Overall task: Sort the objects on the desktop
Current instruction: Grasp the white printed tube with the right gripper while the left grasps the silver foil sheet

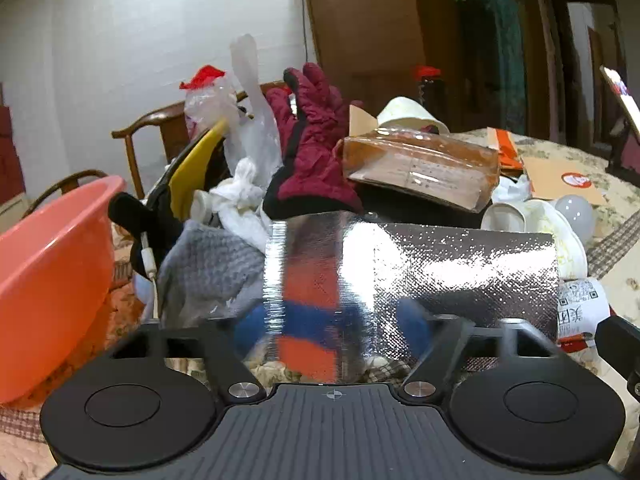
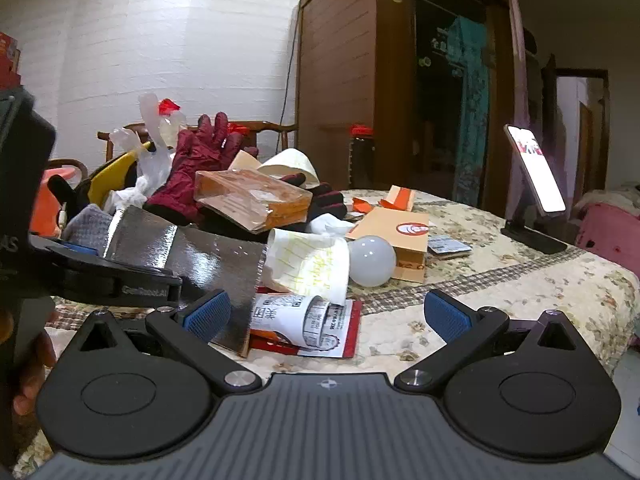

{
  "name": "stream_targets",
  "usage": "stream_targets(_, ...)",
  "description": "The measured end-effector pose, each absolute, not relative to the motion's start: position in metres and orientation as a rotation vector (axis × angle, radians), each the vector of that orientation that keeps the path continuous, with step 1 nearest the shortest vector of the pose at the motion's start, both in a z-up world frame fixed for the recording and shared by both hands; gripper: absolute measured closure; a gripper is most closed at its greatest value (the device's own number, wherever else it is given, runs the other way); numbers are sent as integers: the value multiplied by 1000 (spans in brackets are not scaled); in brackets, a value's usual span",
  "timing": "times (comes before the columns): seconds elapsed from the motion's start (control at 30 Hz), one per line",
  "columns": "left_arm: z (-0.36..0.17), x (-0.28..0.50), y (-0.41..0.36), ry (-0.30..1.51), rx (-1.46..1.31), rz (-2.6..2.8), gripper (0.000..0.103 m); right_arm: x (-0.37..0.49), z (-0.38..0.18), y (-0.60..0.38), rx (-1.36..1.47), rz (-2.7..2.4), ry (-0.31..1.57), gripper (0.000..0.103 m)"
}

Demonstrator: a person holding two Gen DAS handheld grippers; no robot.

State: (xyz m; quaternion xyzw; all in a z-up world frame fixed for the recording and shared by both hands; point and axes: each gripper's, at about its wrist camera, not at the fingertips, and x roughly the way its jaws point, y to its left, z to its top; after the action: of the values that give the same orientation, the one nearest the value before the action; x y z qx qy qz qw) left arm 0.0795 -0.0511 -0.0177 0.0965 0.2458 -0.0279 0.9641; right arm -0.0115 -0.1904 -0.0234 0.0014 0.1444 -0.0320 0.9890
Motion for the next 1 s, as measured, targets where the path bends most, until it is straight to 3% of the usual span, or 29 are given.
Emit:
stream_targets(0.1, -19, 82, -51, 511, 188, -58, 67, -11, -25, -189, -11, -63, 292, 0)
stream_targets(0.17, -18, 81, -49, 504, 180, -53, 90, -10, -26, -189, -11, -63, 295, 0)
stream_targets(0.23, -18, 82, -48, 507, 170, -56, 102, -9, -26, -190, -4, -62, 299, 0)
stream_targets(0.57, -2, 62, -38, 382, 164, -15, 103, -5, -34, -187, -7, -49, 323, 0)
stream_targets(1.0, 6, 60, -11, 356, 142, 22, 103, 29, -39, -176, 26, 46, 414, 0)
